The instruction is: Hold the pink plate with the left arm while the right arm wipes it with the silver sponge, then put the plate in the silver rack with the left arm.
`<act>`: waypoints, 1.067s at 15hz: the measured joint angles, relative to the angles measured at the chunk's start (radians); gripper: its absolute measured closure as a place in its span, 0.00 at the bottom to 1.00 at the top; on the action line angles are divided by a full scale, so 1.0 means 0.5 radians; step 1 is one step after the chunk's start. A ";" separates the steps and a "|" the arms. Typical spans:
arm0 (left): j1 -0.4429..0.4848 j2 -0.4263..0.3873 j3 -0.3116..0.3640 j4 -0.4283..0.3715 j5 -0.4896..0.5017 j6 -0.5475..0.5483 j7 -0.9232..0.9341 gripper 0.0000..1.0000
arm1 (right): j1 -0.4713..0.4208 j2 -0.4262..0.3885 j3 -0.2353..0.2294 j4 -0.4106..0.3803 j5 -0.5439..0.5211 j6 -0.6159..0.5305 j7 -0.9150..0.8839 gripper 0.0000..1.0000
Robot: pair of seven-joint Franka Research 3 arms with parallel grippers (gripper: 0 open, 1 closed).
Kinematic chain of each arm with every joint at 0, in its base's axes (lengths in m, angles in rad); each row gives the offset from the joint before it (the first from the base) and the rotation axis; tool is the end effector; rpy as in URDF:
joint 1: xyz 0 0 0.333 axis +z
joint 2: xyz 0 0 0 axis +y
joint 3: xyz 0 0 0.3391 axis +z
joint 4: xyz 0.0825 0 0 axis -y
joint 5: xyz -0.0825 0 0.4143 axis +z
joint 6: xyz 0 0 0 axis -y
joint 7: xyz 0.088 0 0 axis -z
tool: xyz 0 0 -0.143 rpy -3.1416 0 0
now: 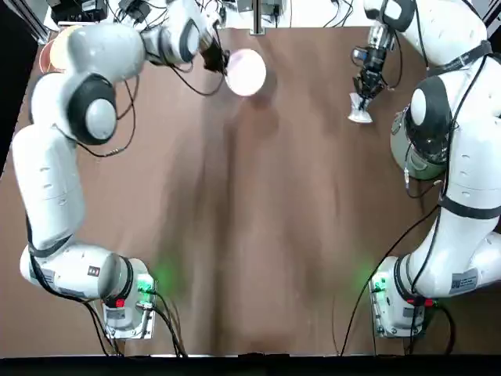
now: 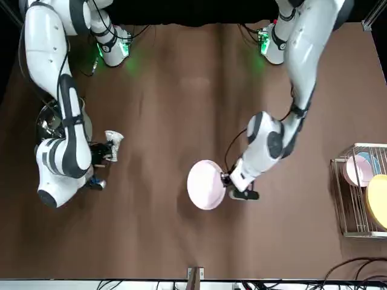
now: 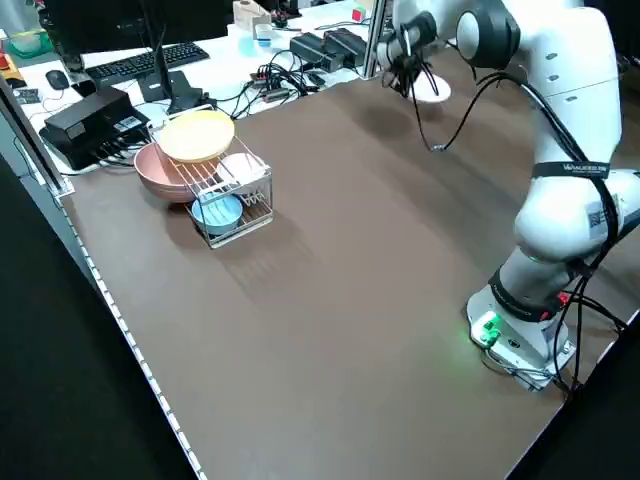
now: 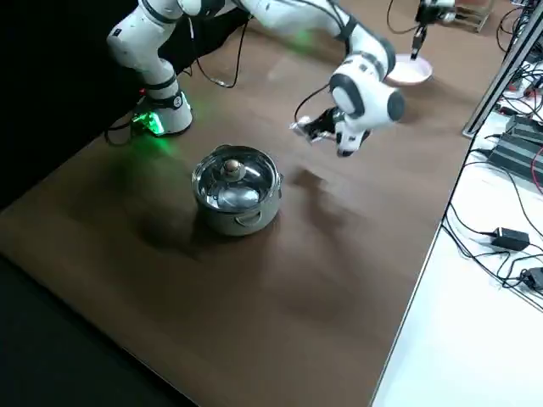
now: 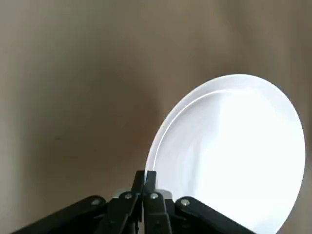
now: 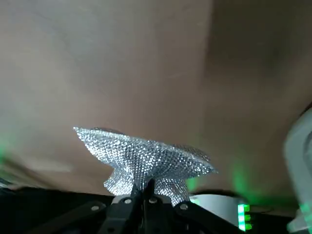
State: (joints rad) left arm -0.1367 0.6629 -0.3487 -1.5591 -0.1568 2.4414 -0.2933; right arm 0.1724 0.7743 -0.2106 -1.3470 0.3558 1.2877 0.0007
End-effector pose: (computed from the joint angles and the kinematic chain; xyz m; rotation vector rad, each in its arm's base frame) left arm 0.6998 -0.3283 0.2692 2.7498 0.0169 0.1519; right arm 0.6512 0.0537 0.2189 -2.6917 0.1245 1.1552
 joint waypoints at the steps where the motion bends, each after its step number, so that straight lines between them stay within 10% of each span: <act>1: 0.111 -0.094 -0.047 -0.006 0.000 -0.114 0.022 0.98 | -0.017 0.017 0.000 -0.031 -0.043 0.003 -0.088 0.98; 9: 0.680 -0.560 -0.120 -0.096 0.000 -0.817 0.354 0.98 | 0.004 0.244 0.026 -0.100 -0.133 0.107 -0.169 0.97; 16: 1.250 -0.698 -0.126 -0.077 0.000 -1.045 0.674 0.98 | 0.003 0.205 0.022 -0.007 -0.134 0.016 -0.175 0.37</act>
State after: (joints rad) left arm 0.4885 0.3139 -0.4120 -1.5977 -0.1567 1.9190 0.0438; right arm 0.1739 0.8766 -0.1995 -1.3503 0.2889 1.2957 -0.0867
